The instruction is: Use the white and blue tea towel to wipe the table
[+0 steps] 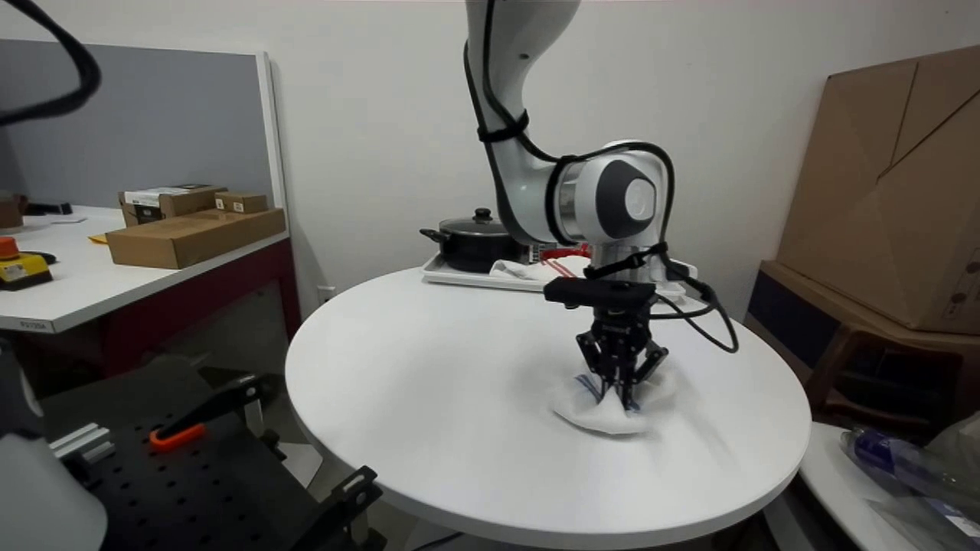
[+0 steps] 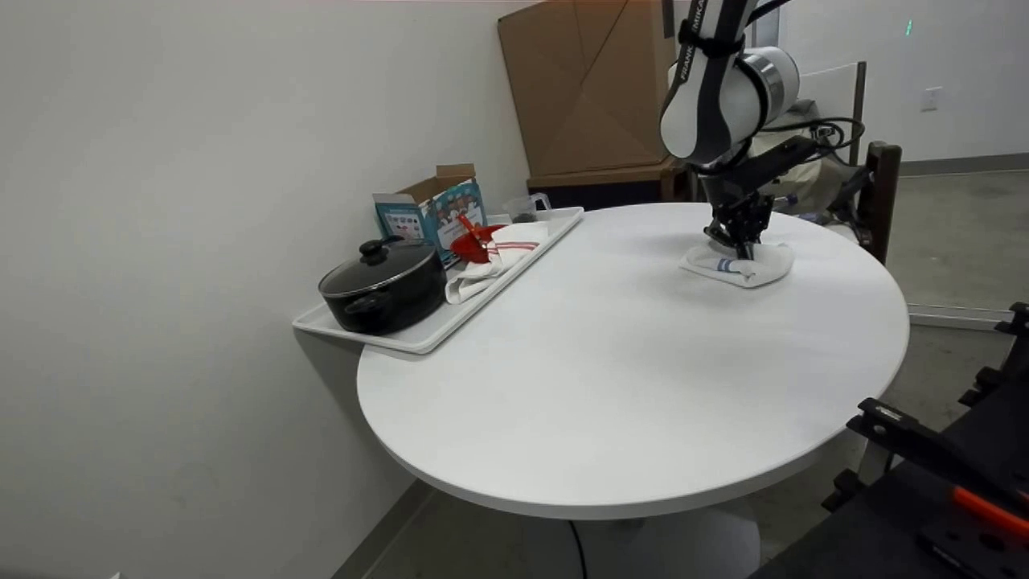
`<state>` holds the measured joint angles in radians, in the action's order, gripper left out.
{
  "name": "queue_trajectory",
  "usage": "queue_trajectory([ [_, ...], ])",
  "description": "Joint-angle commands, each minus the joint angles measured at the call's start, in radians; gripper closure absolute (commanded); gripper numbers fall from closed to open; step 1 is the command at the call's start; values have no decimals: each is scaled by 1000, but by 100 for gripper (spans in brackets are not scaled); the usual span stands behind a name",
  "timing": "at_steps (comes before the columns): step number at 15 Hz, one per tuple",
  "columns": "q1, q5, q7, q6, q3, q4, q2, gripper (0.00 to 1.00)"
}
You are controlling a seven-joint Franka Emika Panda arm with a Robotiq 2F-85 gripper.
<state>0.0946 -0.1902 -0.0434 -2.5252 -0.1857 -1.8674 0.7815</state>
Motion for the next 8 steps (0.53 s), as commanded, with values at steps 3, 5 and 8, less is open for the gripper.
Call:
queue_trajectory([
  [3, -37, 27, 105, 15, 146, -313, -180, 96],
  [5, -60, 43, 123, 17, 212, -381, -211, 96],
  [8, -124, 42, 98, -3, 274, -405, -198, 96],
])
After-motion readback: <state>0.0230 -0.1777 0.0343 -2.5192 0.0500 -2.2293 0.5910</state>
